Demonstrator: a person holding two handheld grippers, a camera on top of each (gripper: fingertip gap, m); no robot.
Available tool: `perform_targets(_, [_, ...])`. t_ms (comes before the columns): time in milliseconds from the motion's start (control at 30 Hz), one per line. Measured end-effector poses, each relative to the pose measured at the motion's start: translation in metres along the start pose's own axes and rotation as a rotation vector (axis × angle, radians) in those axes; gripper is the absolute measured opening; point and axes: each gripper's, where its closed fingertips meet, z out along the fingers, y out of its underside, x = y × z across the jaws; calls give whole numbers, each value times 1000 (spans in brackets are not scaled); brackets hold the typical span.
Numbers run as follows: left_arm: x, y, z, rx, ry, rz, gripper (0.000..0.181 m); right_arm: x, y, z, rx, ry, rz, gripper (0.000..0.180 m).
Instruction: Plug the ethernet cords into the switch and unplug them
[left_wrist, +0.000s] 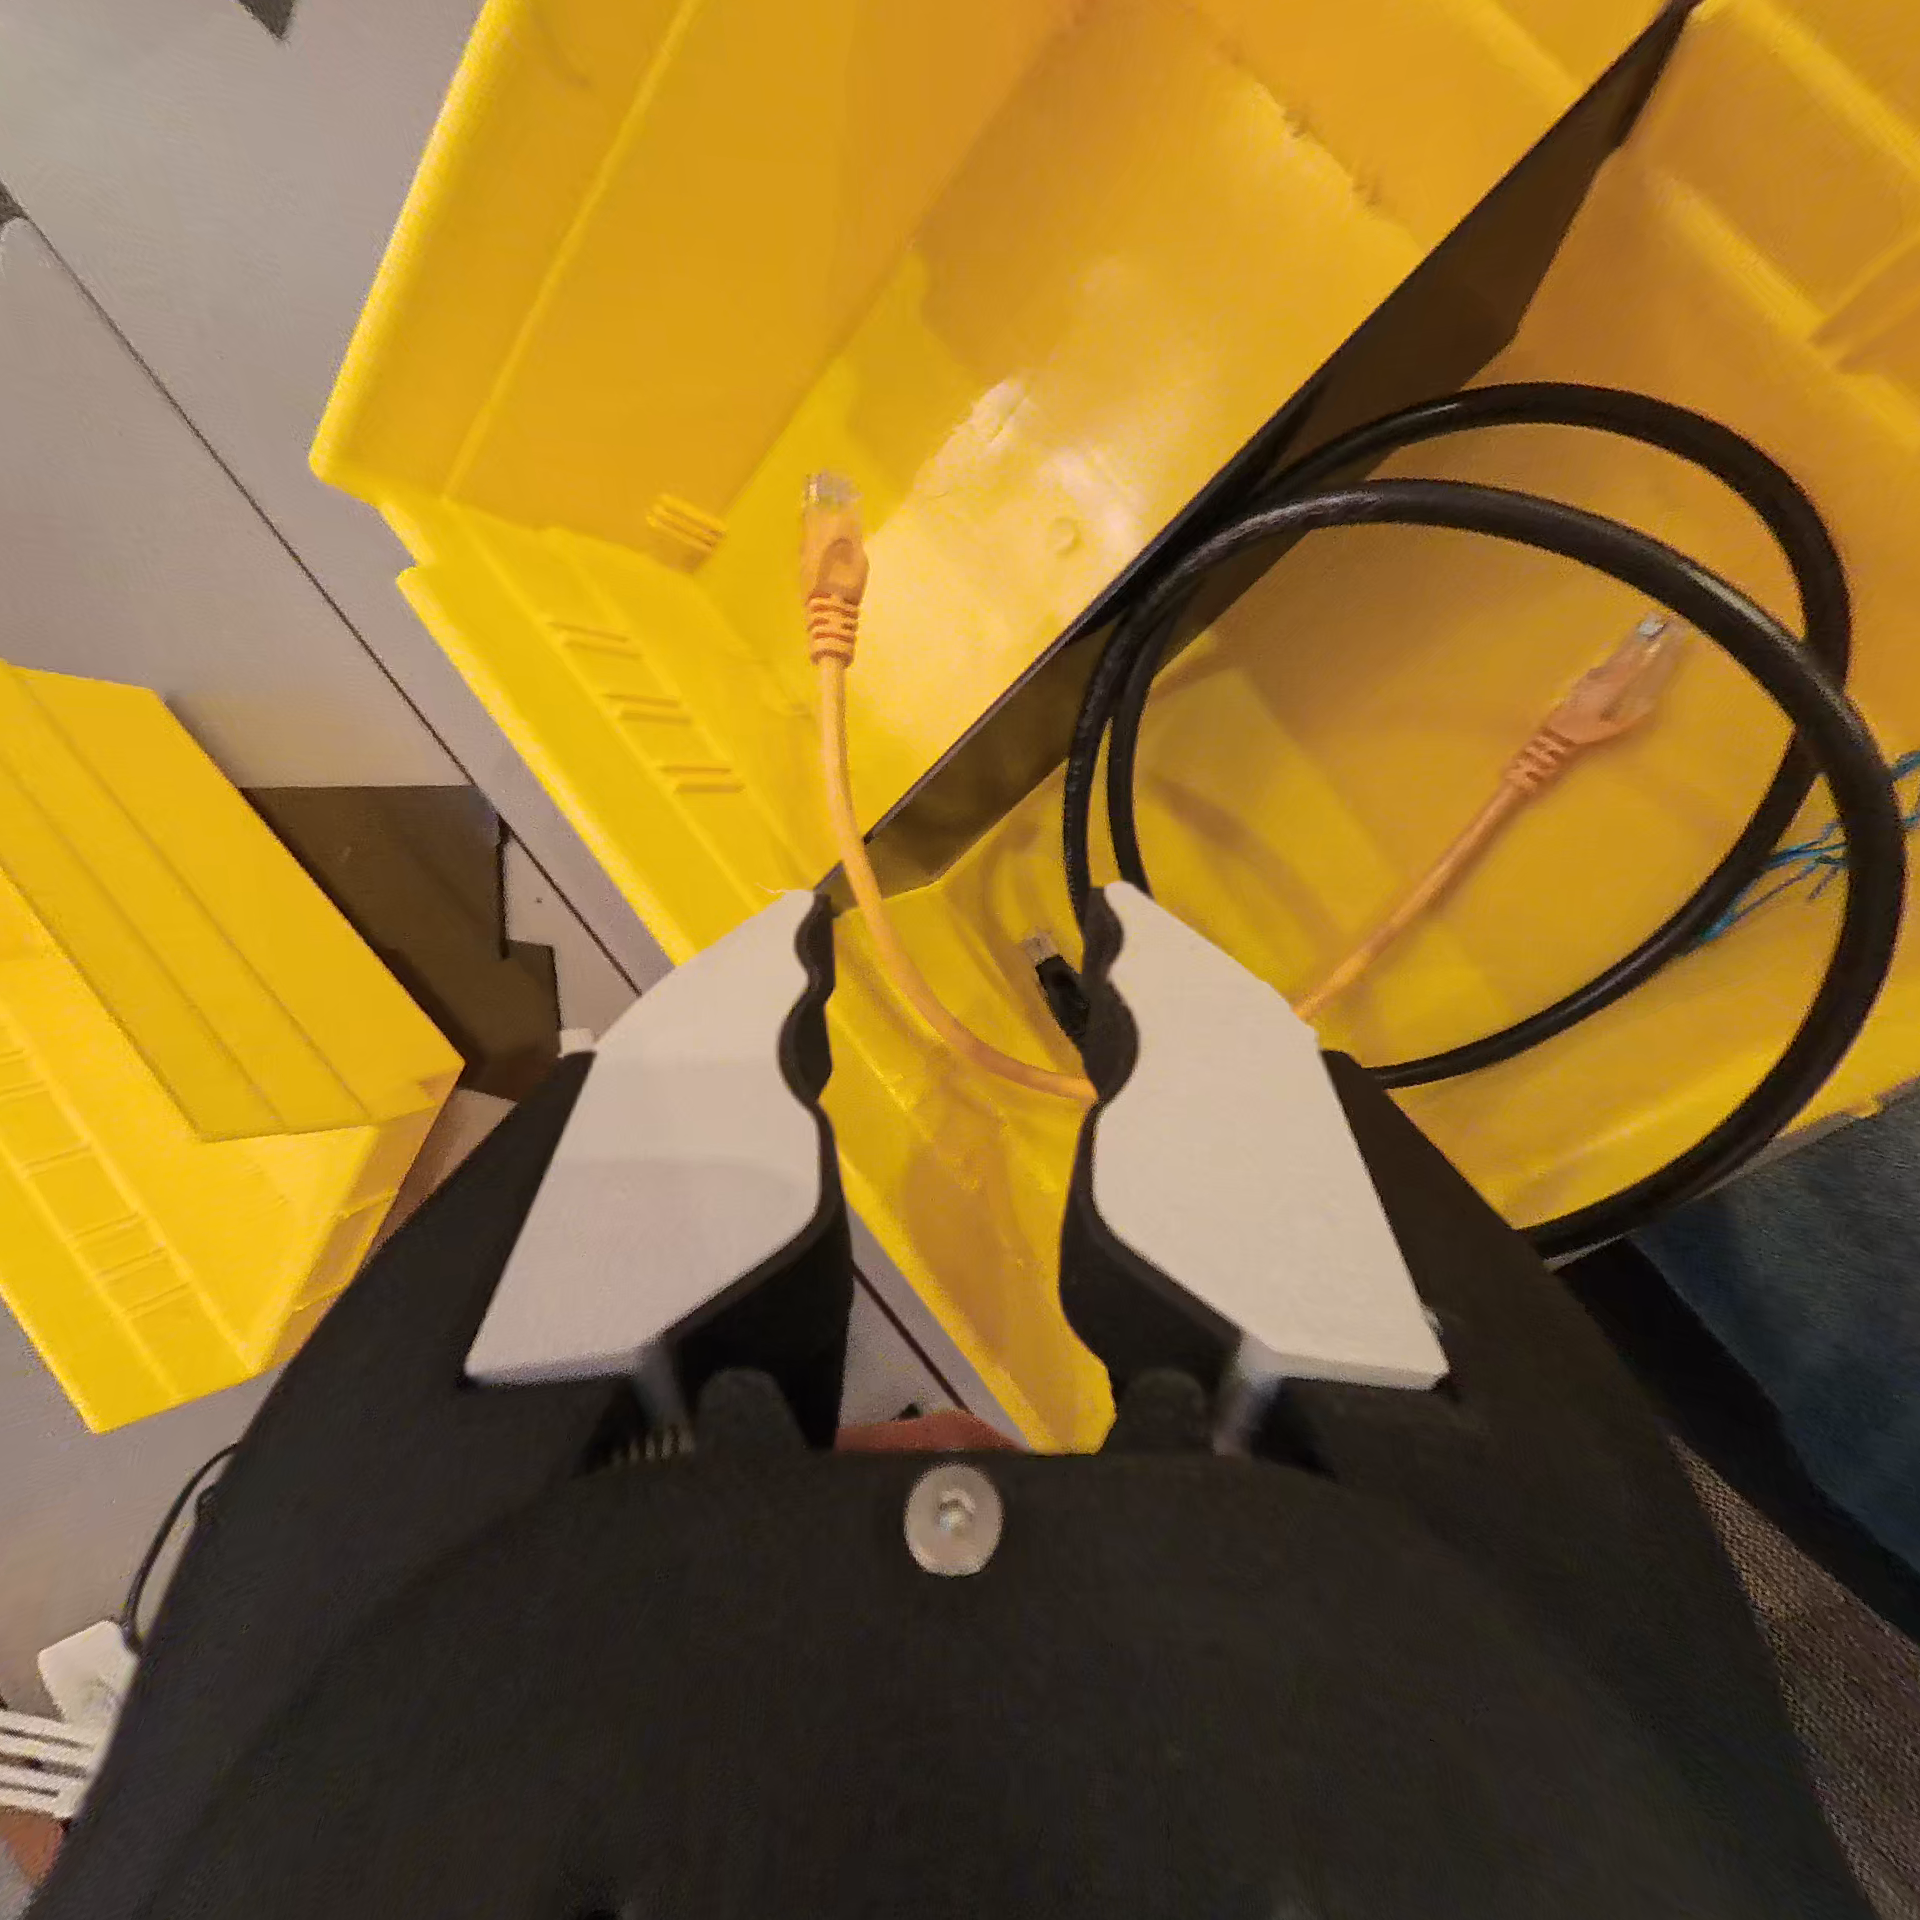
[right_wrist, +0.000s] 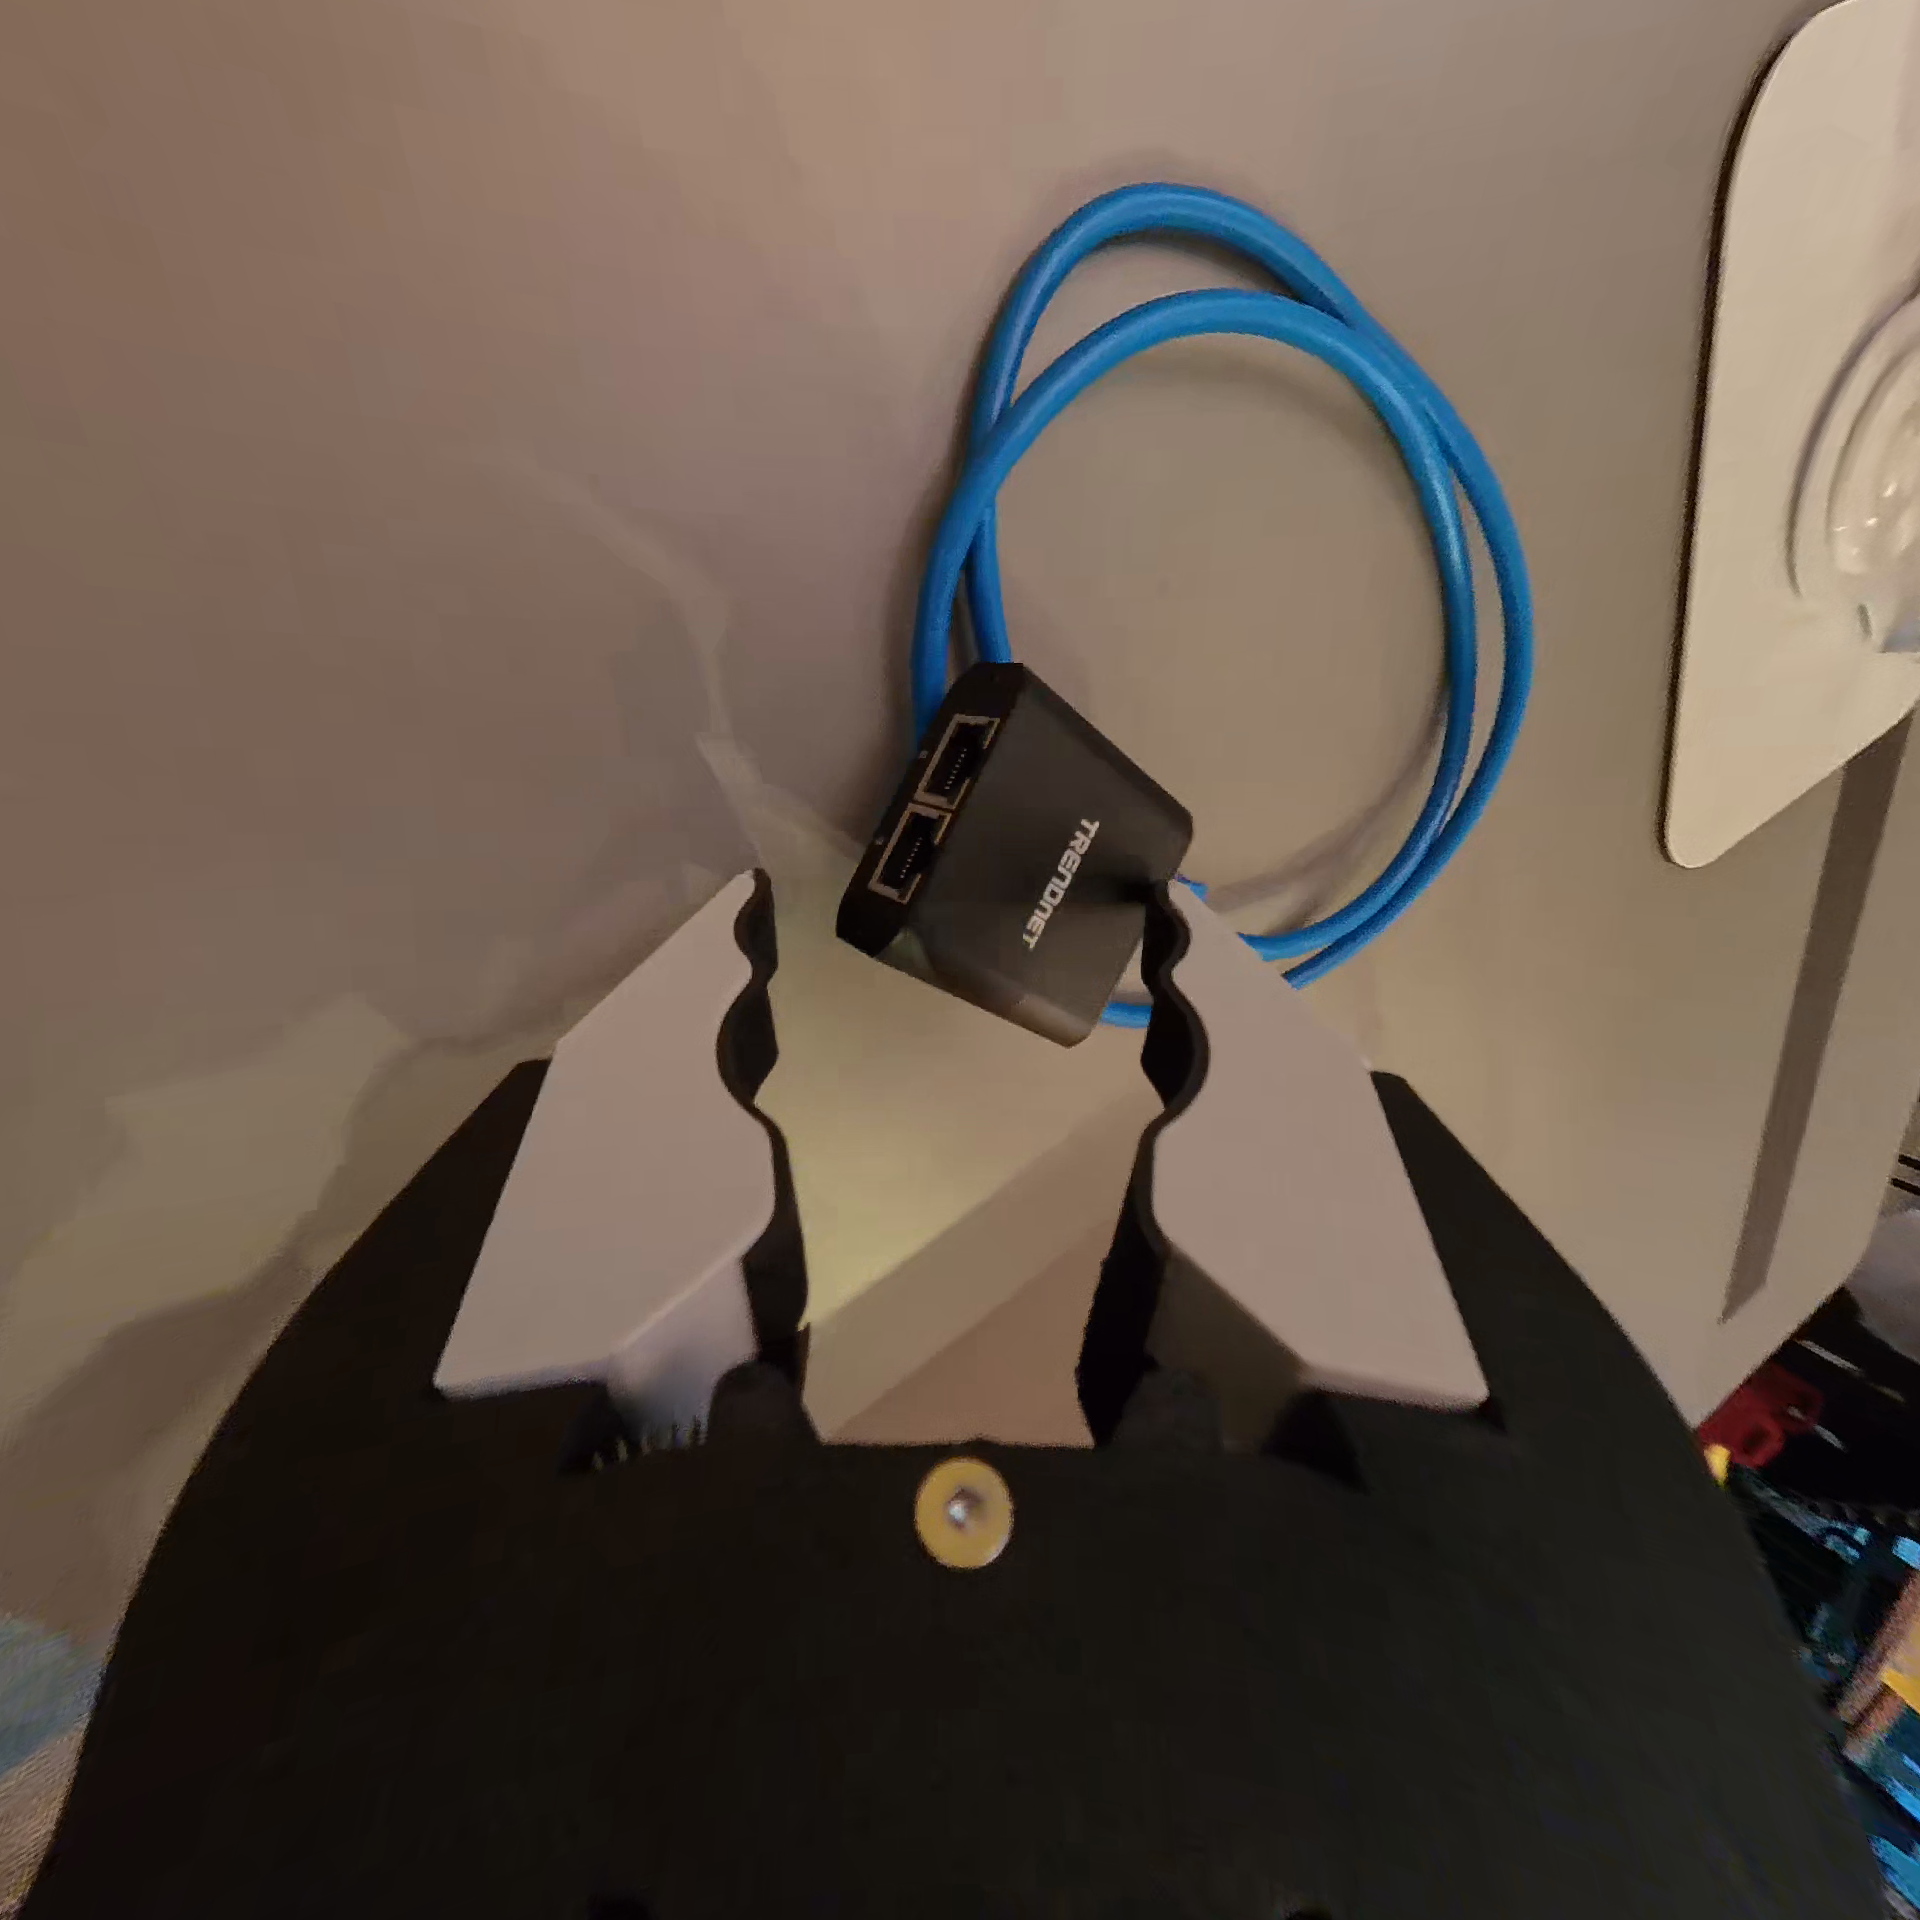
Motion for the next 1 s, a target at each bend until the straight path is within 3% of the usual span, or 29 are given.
perform_targets(267, [-11, 11, 23, -127, 9, 15, 39, -12, -4, -10, 51, -98, 35, 75])
perform_targets(367, [-13, 13, 31, -160, -15, 36, 29, -16, -6, -15, 78, -115, 36, 75])
perform_targets(467, [-18, 10, 30, -149, -30, 27, 7, -15, -8, -21, 111, -126, 52, 76])
perform_targets(667, [-22, 9, 26, -97, -71, 21, 5, -1, -12, -37, 195, -126, 91, 73])
perform_targets(1000, [-47, -11, -18, 36, -218, 26, 5, 17, -14, -53, 276, -90, 108, 71])
